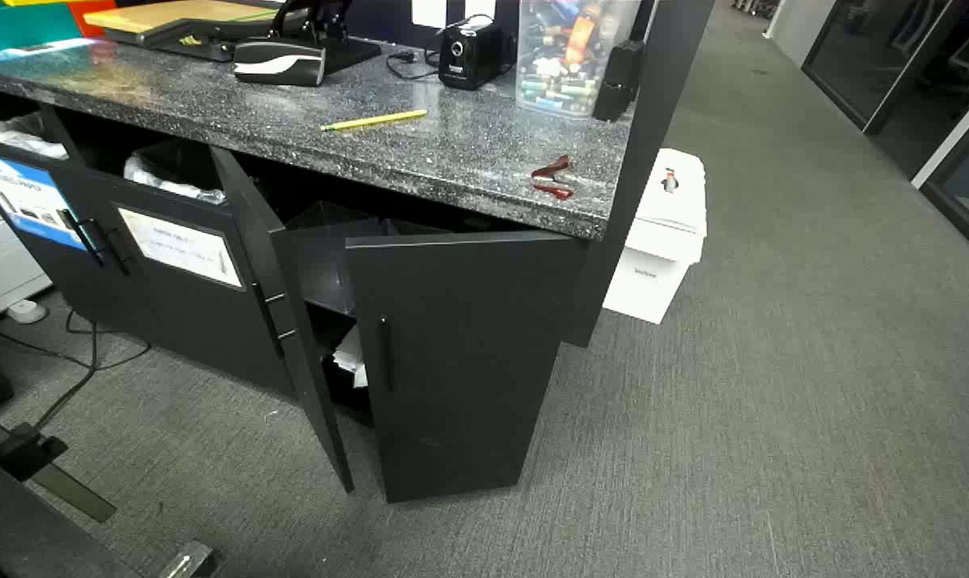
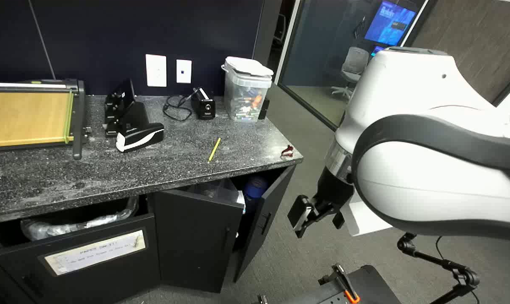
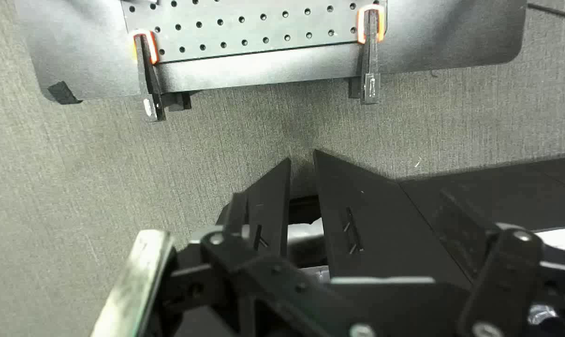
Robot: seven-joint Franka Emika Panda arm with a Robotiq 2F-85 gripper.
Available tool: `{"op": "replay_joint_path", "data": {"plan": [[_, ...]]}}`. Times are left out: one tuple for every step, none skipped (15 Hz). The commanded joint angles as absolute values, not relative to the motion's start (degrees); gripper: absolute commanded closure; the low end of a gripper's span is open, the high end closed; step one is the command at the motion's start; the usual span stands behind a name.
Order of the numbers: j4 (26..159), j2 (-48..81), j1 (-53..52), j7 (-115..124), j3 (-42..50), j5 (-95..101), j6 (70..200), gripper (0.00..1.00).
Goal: Close the left cabinet door
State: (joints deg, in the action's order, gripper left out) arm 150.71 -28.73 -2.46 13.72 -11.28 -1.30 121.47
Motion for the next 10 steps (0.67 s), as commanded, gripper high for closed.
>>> {"op": "replay_joint_path", "data": {"plan": [[150.6, -28.7, -3.3, 14.1, -10.5, -0.9, 121.4, 0.0], [150.6, -28.7, -3.3, 14.1, -10.5, -0.9, 121.4, 0.0], [150.6, -28.7, -3.3, 14.1, -10.5, -0.9, 121.4, 0.0], [150.6, -28.7, -3.3, 14.1, -10.5, -0.9, 121.4, 0.0], [150.6, -28.7, -3.3, 14.1, -10.5, -0.9, 121.4, 0.0], [150.6, -28.7, -3.3, 14.1, -10.5, -0.9, 121.4, 0.0], [150.5, -28.0, -3.1, 14.1, -10.5, -0.8, 122.2, 0.0], [149.3, -25.2, -2.6, 14.4, -10.5, -0.6, 123.7, 0.0], [148.1, -22.7, -2.2, 15.1, -10.6, -0.4, 125.3, 0.0], [146.6, -19.2, -1.7, 15.7, -10.7, -0.1, 127.7, 0.0]]}}
